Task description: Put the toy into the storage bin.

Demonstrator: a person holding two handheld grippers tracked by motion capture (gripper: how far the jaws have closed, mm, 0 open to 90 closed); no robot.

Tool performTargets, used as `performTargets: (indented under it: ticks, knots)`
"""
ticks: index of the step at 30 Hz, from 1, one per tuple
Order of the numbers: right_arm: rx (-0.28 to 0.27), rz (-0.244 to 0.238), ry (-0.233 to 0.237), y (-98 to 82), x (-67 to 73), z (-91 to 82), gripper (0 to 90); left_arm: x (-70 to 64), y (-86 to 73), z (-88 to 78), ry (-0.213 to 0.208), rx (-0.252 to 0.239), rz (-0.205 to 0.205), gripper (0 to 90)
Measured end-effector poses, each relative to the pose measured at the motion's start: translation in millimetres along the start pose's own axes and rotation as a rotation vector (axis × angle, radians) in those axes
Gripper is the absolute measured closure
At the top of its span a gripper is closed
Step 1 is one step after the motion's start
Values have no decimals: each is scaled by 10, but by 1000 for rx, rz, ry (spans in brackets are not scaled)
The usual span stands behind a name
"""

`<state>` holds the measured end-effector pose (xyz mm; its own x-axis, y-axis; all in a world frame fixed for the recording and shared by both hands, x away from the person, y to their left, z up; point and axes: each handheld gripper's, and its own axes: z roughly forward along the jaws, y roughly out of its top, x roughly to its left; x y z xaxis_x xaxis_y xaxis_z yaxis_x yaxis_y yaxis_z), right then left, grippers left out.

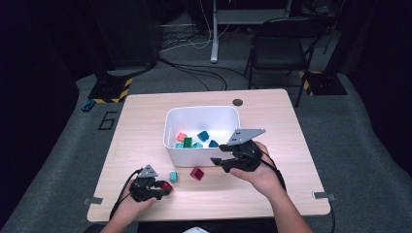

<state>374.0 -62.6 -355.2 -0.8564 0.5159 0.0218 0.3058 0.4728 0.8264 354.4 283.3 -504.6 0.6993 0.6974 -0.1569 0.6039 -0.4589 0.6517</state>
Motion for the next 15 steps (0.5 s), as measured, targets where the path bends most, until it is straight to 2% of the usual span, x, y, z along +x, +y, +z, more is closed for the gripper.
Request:
performTargets:
  ticks: [3,4,15]
  knots:
    - [-6,5,-4,-2,-10,-13,463,22,13,-32,0,-5,-4,580]
    - [-6,9,-5,-3,-11,-18,463,21,15,-39,-4,-7,-16,581]
    - [-7,16,-12,-11,-30,-31,463,-4,160,-202,-8,-37,15,583]
